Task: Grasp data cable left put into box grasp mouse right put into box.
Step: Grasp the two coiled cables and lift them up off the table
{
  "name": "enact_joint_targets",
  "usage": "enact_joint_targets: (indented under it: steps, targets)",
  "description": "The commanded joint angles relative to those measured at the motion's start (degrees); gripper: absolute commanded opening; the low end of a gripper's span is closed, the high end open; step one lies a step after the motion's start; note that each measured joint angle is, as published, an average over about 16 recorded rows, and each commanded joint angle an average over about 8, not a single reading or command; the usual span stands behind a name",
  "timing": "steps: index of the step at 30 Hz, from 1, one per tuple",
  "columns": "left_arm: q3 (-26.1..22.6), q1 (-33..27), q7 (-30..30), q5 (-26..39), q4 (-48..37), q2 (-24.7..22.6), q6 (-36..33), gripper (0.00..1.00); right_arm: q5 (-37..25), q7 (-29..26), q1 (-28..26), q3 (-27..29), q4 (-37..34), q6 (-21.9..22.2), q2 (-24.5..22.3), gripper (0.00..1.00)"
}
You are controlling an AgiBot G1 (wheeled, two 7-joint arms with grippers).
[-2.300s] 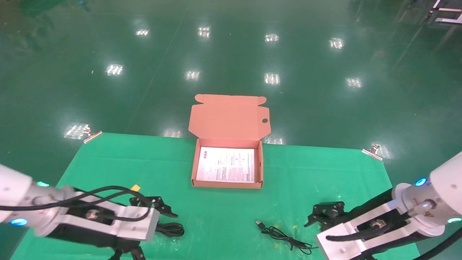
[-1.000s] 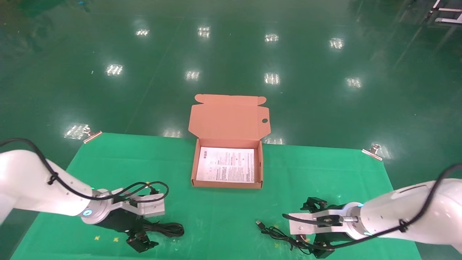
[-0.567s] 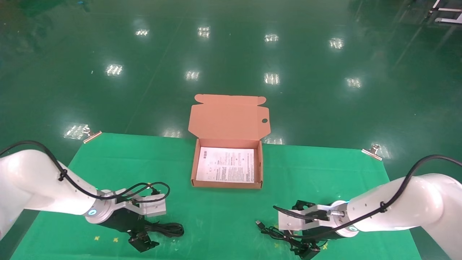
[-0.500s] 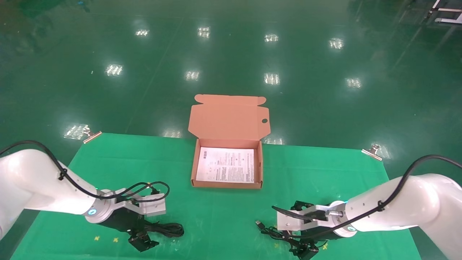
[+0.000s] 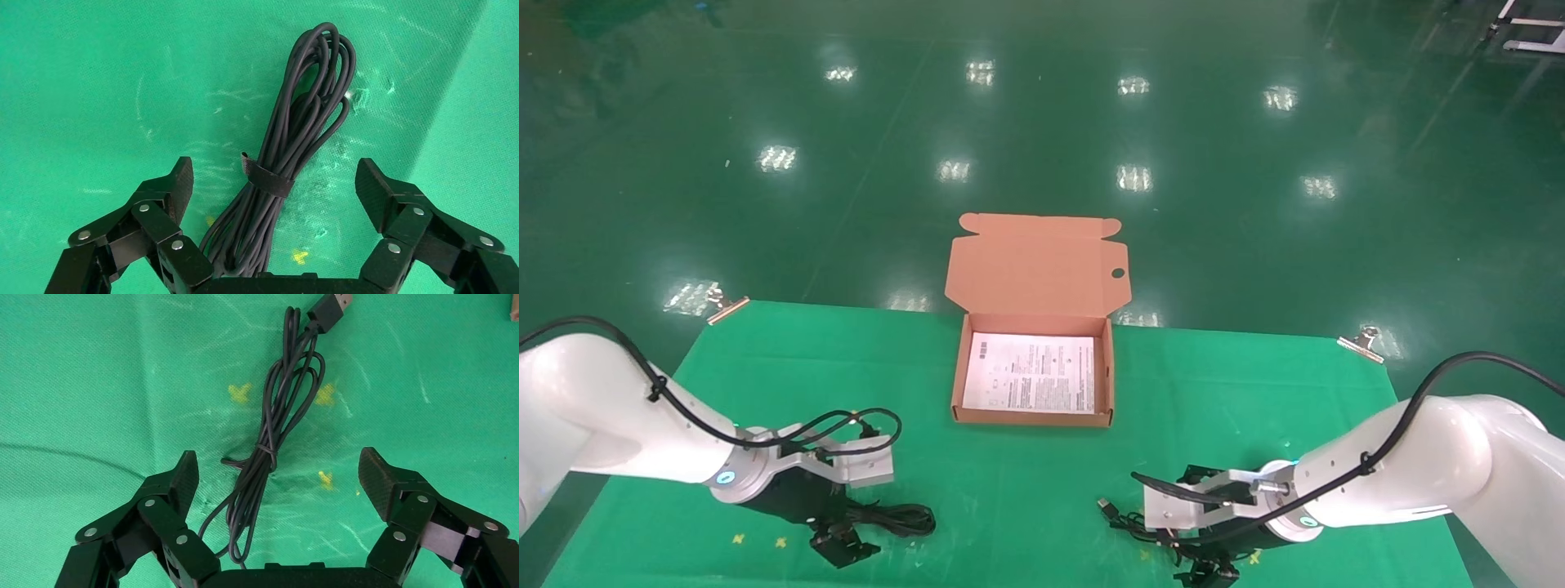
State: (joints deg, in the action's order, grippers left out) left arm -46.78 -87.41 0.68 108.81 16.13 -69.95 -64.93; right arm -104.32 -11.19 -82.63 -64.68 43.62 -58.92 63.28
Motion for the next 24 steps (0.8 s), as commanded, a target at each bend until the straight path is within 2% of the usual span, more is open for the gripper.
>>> enact_joint_targets:
  steps: [1,24]
  targets:
    - [0.00,0.03,-0.08,0.01,0.22,0.05,-0.01,0.00,-0.01,-0.05,-0.01,0.00,0.23,-0.01,-0.10,0.00]
    - [-0.07,0.24,-0.34,0.15,0.98,0.21,-0.05,0.00,-0.06,-0.22,0.04,0.06,1.03,0.02,-0.47,0.00]
